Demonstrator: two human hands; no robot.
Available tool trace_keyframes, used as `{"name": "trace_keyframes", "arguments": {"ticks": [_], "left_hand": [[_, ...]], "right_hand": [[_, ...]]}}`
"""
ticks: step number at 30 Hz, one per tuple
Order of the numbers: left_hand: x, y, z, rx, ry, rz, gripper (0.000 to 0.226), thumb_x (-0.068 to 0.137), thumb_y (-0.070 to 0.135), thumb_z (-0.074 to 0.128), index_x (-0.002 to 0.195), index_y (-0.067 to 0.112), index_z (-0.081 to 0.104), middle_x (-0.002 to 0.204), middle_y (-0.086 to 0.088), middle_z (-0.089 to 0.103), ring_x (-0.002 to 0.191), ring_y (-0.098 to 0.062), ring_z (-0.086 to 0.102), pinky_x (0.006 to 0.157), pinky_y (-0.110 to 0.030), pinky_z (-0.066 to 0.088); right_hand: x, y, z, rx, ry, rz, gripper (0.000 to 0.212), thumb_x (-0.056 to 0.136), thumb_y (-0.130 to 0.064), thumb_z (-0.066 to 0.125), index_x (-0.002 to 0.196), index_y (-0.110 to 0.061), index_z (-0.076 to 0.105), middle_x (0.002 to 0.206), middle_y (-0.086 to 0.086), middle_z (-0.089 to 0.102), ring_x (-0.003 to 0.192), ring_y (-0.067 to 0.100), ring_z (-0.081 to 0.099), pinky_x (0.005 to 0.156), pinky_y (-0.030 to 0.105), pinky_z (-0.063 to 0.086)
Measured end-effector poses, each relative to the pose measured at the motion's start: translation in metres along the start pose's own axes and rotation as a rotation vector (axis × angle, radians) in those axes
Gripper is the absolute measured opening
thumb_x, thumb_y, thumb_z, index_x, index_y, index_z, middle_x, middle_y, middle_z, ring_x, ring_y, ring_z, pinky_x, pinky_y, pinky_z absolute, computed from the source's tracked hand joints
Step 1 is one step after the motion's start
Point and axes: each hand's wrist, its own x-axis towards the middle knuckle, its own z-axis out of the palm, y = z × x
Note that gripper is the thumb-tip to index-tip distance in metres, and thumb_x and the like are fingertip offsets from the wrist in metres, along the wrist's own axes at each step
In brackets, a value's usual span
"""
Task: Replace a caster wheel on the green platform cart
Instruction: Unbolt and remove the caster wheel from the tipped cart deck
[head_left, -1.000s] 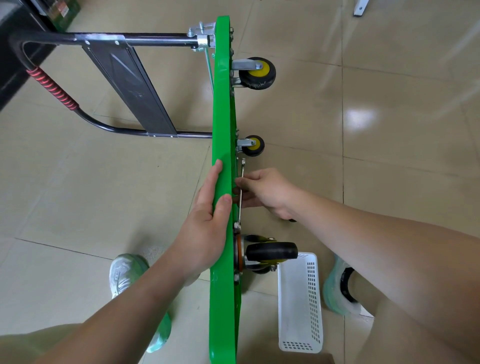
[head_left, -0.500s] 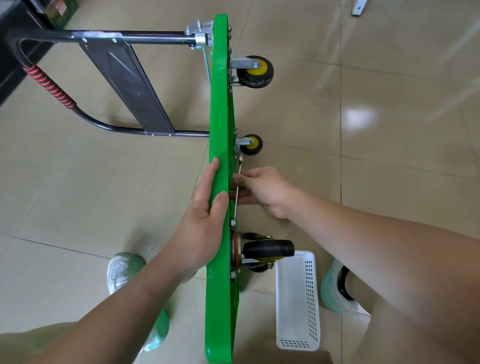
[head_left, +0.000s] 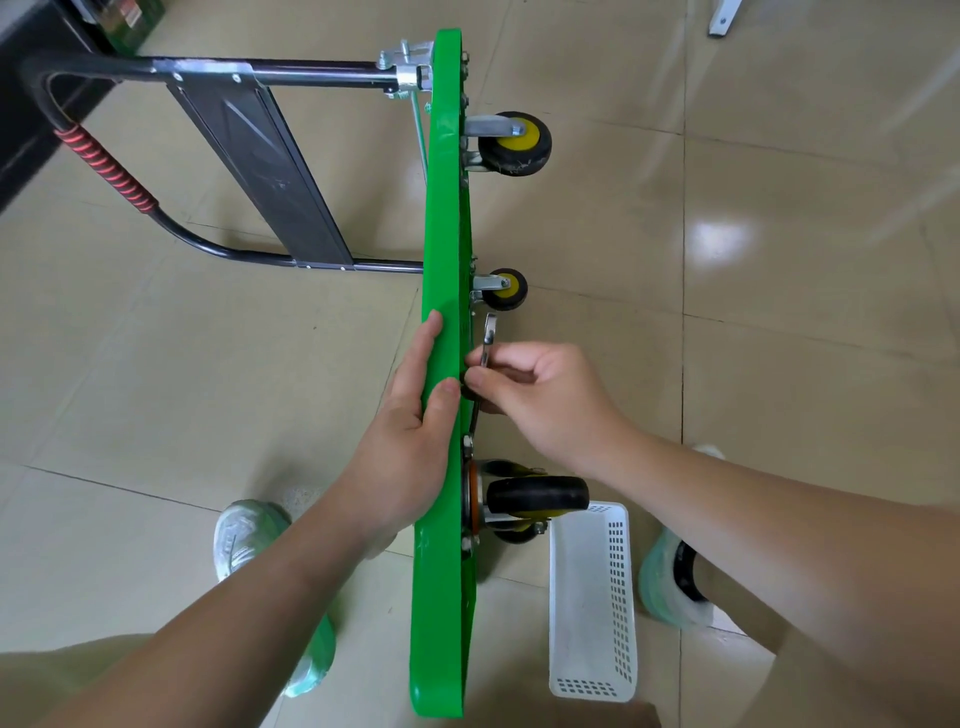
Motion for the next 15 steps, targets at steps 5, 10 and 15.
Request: {"name": "trace_keyframes", "arguments": {"ticks": [5, 10, 15], "left_hand": [[-0.001, -0.001, 0.001, -0.022, 0.003, -0.016, 0.057, 0.111, 0.025, 0.037, 0.159, 0.051, 0.019, 0.159, 0.024, 0.036, 0.14, 0.014, 0.035, 0.122, -0.018, 0.025], [0.0, -0.003, 0.001, -0.026, 0.01, -0.018, 0.055, 0.112, 0.028, 0.037, 0.157, 0.054, 0.019, 0.161, 0.022, 0.035, 0.145, 0.005, 0.035, 0.126, -0.033, 0.026], [-0.001, 0.001, 0.001, -0.008, 0.003, -0.022, 0.055, 0.111, 0.029, 0.036, 0.154, 0.058, 0.018, 0.16, 0.023, 0.035, 0.143, 0.006, 0.036, 0.125, -0.029, 0.026]], "right_hand": [[-0.013, 0.0, -0.001, -0.034, 0.0, -0.071, 0.032, 0.09, 0.002, 0.07, 0.092, -0.029, 0.073, 0.084, -0.019, 0.076, 0.086, -0.003, 0.071, 0.085, 0.016, 0.054], [-0.007, -0.012, -0.009, -0.077, 0.104, -0.172, 0.018, 0.09, -0.006, 0.073, 0.107, -0.013, 0.077, 0.095, -0.006, 0.078, 0.09, 0.006, 0.073, 0.09, 0.033, 0.059], [0.02, -0.022, -0.025, -0.002, 0.157, -0.06, 0.015, 0.094, -0.007, 0.069, 0.099, -0.021, 0.073, 0.091, 0.005, 0.076, 0.089, 0.019, 0.076, 0.081, 0.034, 0.062]]}}
